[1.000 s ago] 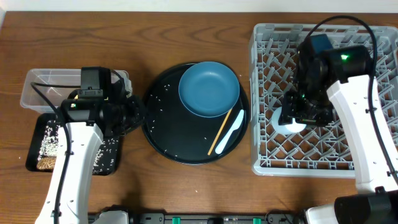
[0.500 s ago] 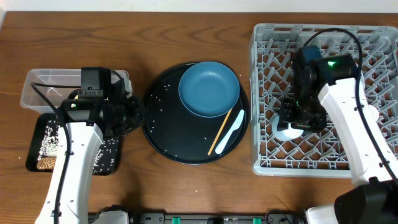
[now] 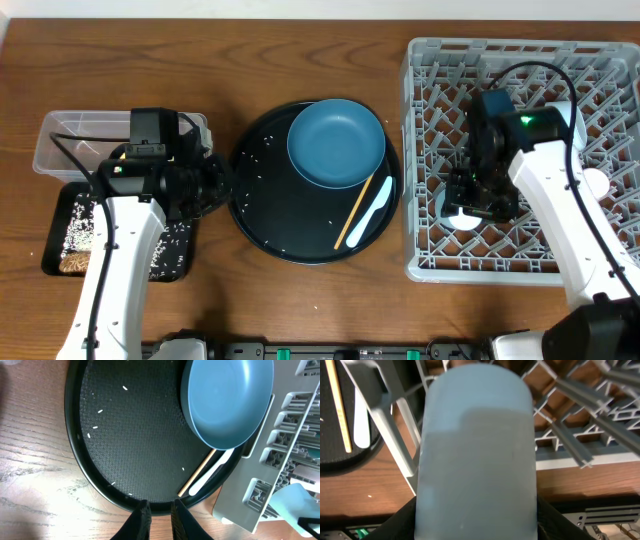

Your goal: Sort waste into correct bins and load items into the dishwasher rack

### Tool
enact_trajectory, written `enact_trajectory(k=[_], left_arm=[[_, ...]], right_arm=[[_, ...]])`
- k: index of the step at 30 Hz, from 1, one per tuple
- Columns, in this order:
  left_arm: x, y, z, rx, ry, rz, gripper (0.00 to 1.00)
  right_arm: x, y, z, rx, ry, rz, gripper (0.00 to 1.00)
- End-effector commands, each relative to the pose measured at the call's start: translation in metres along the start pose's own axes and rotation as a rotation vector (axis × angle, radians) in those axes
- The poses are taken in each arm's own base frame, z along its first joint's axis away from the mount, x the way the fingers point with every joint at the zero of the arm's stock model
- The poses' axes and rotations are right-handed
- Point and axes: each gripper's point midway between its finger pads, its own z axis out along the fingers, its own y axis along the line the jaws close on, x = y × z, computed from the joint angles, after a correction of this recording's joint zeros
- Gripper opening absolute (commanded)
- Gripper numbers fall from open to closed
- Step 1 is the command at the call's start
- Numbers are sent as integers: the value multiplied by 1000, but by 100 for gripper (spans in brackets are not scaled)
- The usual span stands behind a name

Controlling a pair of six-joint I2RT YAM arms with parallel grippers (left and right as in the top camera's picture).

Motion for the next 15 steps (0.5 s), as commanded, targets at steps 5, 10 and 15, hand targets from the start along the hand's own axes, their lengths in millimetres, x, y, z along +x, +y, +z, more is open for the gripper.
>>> enact_trajectory(k=[5, 10, 15], left_arm=[[-1, 2, -1, -12, -4, 11, 17], [-1, 2, -1, -12, -4, 11, 17], [-1, 2, -1, -12, -4, 11, 17]], right_arm=[[-7, 7, 26, -21, 23, -8, 11], [-5, 11, 25, -43, 34, -12, 8], [-1, 10, 24, -38, 47, -11, 9]])
